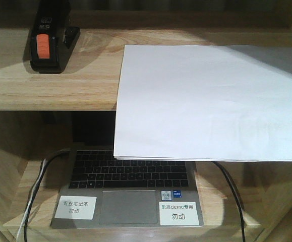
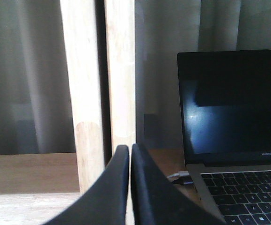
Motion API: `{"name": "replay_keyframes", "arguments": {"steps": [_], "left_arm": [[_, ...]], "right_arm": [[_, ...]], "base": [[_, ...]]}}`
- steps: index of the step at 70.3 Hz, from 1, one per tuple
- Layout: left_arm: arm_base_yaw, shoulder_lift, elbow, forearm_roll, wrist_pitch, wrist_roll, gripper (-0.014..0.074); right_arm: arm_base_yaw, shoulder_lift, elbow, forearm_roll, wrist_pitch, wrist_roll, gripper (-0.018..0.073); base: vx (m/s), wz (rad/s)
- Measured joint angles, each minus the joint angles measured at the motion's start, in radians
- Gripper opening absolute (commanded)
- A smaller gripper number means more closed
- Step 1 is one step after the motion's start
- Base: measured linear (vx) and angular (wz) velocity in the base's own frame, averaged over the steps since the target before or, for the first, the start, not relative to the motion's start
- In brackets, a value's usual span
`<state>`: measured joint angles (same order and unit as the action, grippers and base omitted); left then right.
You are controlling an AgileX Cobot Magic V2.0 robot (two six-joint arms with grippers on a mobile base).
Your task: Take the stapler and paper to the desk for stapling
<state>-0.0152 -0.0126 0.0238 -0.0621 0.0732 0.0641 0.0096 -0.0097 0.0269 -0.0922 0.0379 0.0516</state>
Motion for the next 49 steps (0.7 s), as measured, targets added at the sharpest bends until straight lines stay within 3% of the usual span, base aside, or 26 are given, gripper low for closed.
{"name": "replay_keyframes", "arguments": {"steps": [39, 49], "left_arm": [[0.000, 0.000, 0.000, 0.000, 0.000, 0.000, -0.0006], [0.000, 0.000, 0.000, 0.000, -0.046, 0.000, -0.0006]], "right_arm": [[0.000, 0.000, 0.000, 0.000, 0.000, 0.000, -0.0010], [0.000, 0.000, 0.000, 0.000, 0.000, 0.000, -0.0010]], "base": [[0.00, 0.00], [0.00, 0.00]]}}
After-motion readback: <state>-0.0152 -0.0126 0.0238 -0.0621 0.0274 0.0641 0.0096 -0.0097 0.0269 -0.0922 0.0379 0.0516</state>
